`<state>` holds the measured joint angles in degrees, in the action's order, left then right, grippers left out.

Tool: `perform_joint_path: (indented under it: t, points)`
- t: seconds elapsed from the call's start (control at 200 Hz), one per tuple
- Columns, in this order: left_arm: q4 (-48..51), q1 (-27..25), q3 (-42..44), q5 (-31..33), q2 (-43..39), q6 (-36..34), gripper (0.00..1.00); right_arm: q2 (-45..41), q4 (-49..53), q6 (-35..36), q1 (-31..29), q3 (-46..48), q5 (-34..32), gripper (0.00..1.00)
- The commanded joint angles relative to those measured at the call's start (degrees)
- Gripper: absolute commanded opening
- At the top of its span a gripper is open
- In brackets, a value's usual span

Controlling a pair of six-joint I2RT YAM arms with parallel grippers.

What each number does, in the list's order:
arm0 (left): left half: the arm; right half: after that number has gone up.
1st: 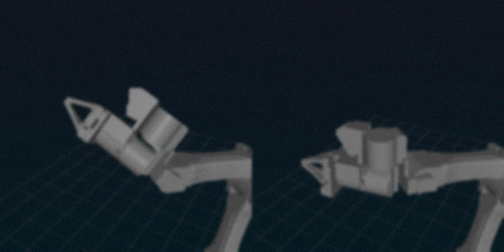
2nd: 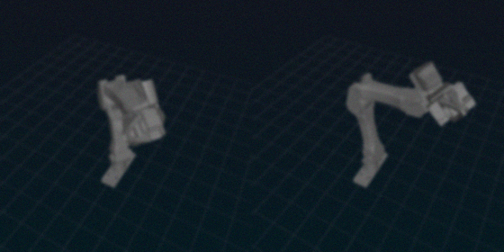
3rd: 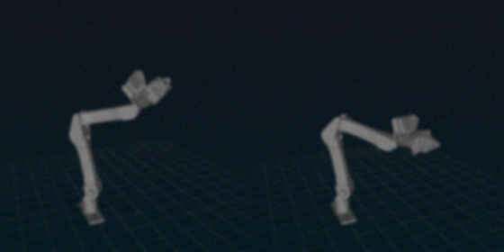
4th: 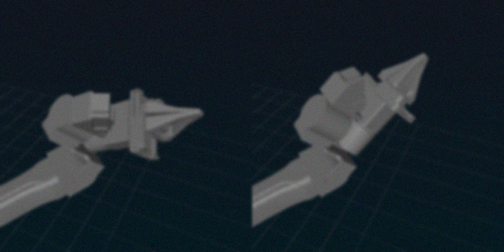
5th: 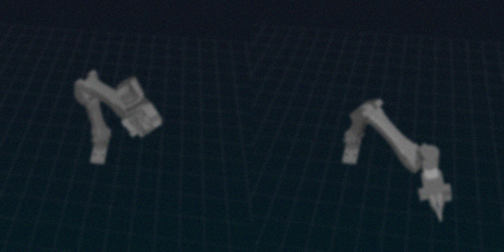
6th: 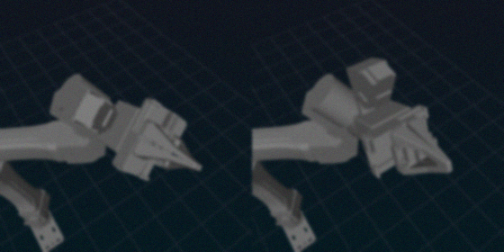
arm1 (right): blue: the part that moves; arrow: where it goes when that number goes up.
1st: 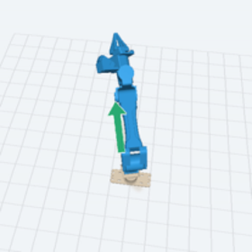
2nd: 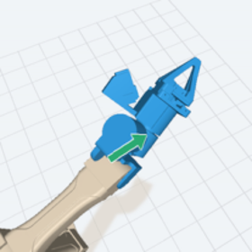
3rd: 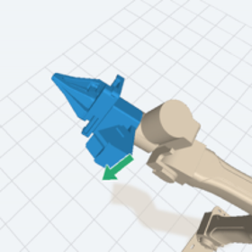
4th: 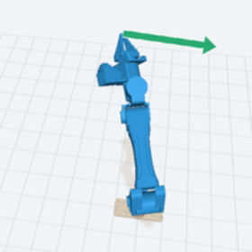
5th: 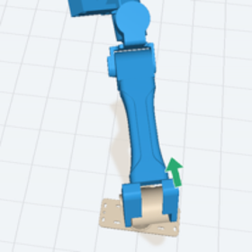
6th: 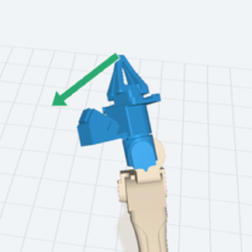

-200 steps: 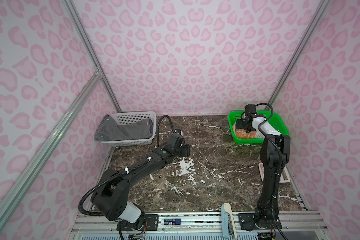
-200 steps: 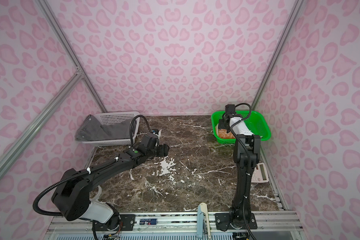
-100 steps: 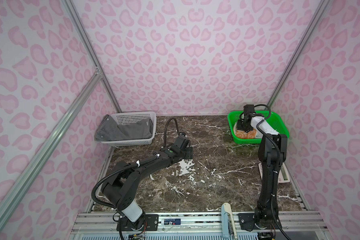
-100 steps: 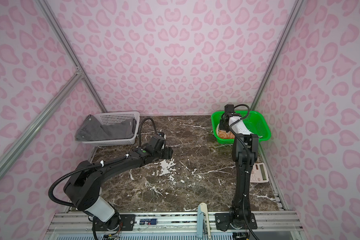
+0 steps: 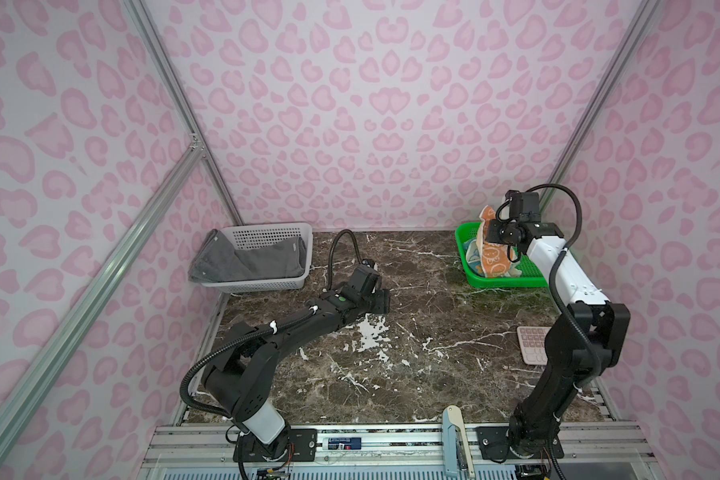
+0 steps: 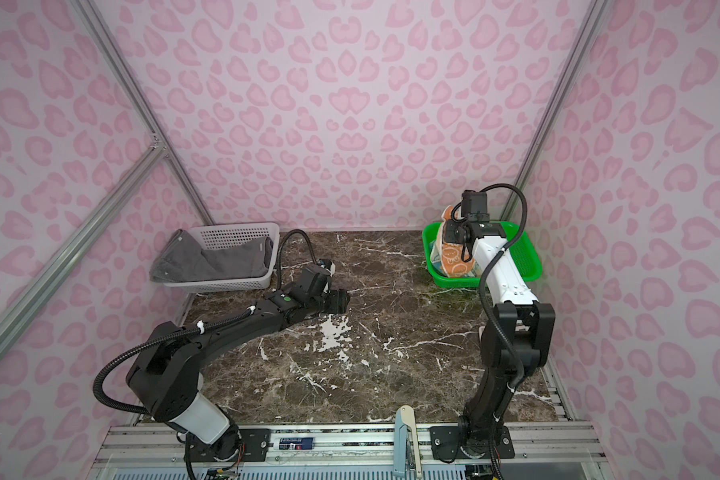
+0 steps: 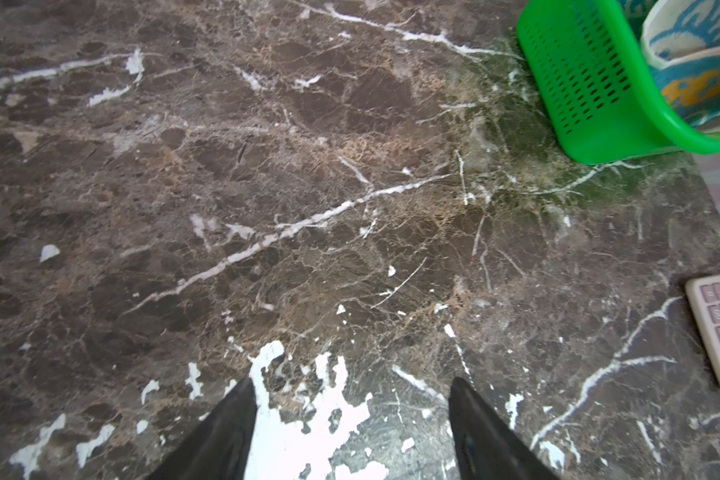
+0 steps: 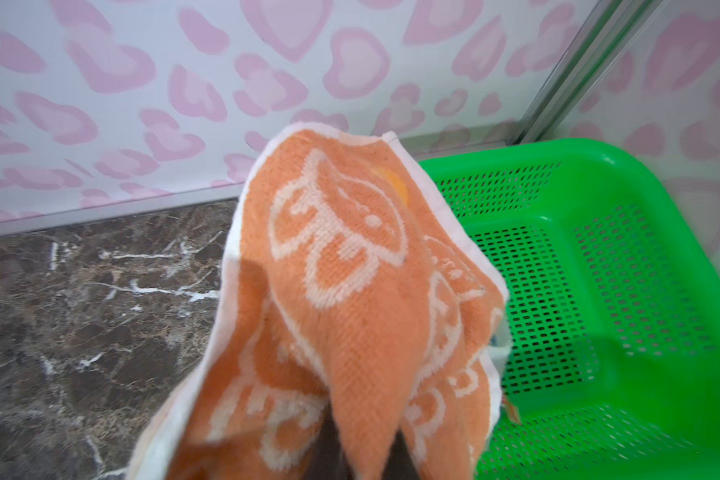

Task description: Fold and stack the towels

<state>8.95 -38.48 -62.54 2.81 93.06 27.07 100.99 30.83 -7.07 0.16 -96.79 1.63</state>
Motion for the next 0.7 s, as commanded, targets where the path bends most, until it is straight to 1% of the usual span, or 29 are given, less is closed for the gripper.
perform_joint_path:
  t: [0.0,0.06,0.135,0.2,0.275,0.375,0.575,0.695]
  points:
    - [-1.07,-0.02,-1.68,-1.76,-1.71,-1.96,0.75,-5.56,-5.34,2.80,-0.68,3.33,2.73,0.00]
    - [-1.00,-0.01,-2.10,-2.22,-2.52,-2.49,0.75,-9.70,-7.79,3.92,-1.49,6.04,3.29,0.00]
    - [-0.95,-0.02,-2.72,-3.22,-3.07,-3.28,0.75,-14.18,-10.21,4.13,-2.21,9.03,1.62,0.00]
    - [-0.83,-0.02,-3.37,-4.21,-2.88,-3.69,0.75,-16.50,-10.37,3.23,-2.21,10.03,-2.64,0.00]
    - [-1.09,-0.01,-3.55,-5.12,-2.31,-3.68,0.75,-16.88,-10.11,3.03,-1.47,10.39,-6.55,0.00]
    - [-1.66,-0.02,-3.65,-5.86,-0.85,-3.26,0.75,-15.22,-10.65,2.33,0.03,10.55,-8.25,0.00]
    - [-1.61,-0.02,-4.24,-7.30,1.57,-2.55,0.75,-8.41,-15.15,2.02,1.87,8.90,-12.81,0.00]
    - [-1.27,-0.02,-5.08,-7.54,3.24,-2.42,0.74,-0.87,-13.69,1.64,3.17,4.05,-11.27,0.00]
